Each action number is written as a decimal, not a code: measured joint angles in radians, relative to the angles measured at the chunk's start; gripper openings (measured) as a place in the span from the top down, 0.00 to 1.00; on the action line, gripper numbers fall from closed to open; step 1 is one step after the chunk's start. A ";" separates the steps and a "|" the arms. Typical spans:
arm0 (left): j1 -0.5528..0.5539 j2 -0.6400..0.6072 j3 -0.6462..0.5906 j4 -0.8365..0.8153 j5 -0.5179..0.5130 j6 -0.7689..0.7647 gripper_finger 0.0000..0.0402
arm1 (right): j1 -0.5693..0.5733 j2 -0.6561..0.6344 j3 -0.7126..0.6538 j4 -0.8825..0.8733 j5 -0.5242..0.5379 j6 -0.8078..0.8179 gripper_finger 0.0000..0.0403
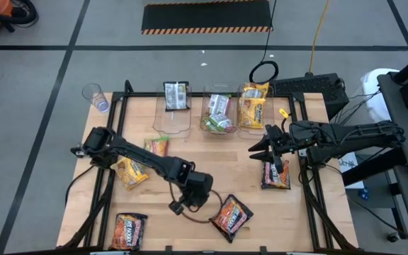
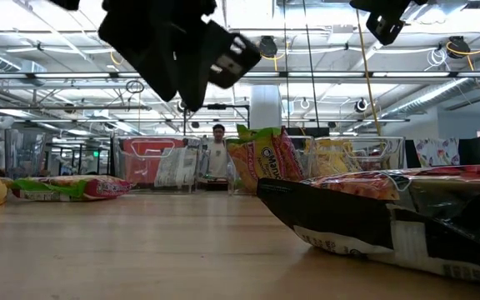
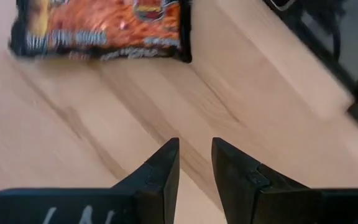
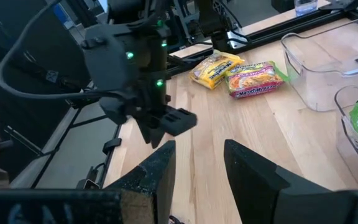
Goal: Sort Maruchan noodles
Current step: Put the black noodle pack into the left transparent bin
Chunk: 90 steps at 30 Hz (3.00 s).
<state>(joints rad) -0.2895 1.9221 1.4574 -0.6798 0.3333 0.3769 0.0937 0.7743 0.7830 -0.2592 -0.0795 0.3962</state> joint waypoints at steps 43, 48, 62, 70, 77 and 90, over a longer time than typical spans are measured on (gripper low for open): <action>-0.249 0.154 -0.001 0.396 -0.412 -0.398 0.75 | 0.000 -0.002 0.000 0.025 -0.111 -0.102 0.68; -0.240 0.173 -0.001 0.423 -0.422 -0.392 0.75 | 0.000 -0.002 0.000 0.023 -0.109 -0.101 0.68; -0.209 0.215 0.001 0.465 -0.432 -0.372 0.75 | 0.000 -0.002 0.000 0.030 -0.109 -0.095 0.68; -0.216 0.224 0.001 0.480 -0.366 -0.450 0.75 | 0.000 -0.003 0.000 0.054 -0.109 -0.095 0.68; -0.233 0.222 0.003 0.465 -0.360 -0.482 0.75 | 0.000 -0.002 0.000 0.061 -0.109 -0.095 0.68; -0.253 0.177 0.006 0.536 -0.368 -0.537 0.75 | 0.000 -0.003 0.000 0.060 -0.110 -0.098 0.68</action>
<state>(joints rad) -0.5424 2.0991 1.4635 -0.1442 -0.0347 -0.1596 0.0933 0.7715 0.7826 -0.1993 -0.1894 0.2983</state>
